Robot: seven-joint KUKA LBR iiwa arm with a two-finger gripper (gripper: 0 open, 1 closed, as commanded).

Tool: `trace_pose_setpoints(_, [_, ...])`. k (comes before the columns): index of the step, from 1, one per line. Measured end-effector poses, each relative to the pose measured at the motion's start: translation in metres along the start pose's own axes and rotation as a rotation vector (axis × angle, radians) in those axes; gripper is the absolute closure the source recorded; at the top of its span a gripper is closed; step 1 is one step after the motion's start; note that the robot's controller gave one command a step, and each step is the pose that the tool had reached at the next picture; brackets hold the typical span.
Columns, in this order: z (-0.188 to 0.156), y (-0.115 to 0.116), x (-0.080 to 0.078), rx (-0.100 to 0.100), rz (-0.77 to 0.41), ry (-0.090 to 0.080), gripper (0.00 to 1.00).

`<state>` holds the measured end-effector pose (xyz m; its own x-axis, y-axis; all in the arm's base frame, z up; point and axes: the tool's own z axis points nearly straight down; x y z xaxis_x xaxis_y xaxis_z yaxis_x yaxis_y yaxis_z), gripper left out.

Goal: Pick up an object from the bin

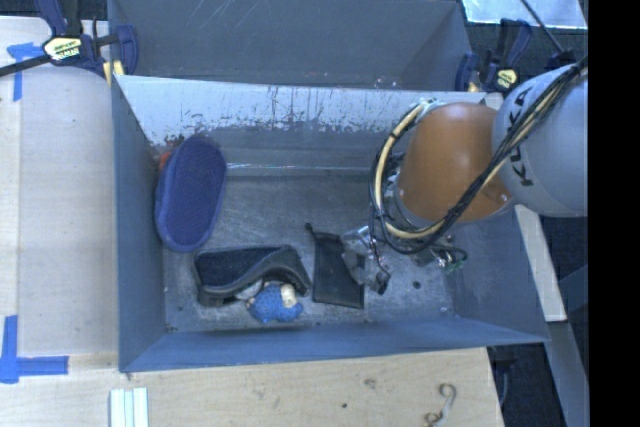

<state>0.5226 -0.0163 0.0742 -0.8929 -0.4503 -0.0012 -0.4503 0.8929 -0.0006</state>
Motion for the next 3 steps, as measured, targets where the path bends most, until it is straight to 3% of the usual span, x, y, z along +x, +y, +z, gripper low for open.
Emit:
trace_pose_setpoints(1, [0.000,0.000,0.000,0.000,-0.001,0.000,0.00])
trace_pose_setpoints(2, [0.004,0.018,-0.033,0.001,-0.226,-0.004,0.00])
trace_pose_setpoints(3, [0.003,0.017,-0.033,0.001,-0.224,-0.005,1.00])
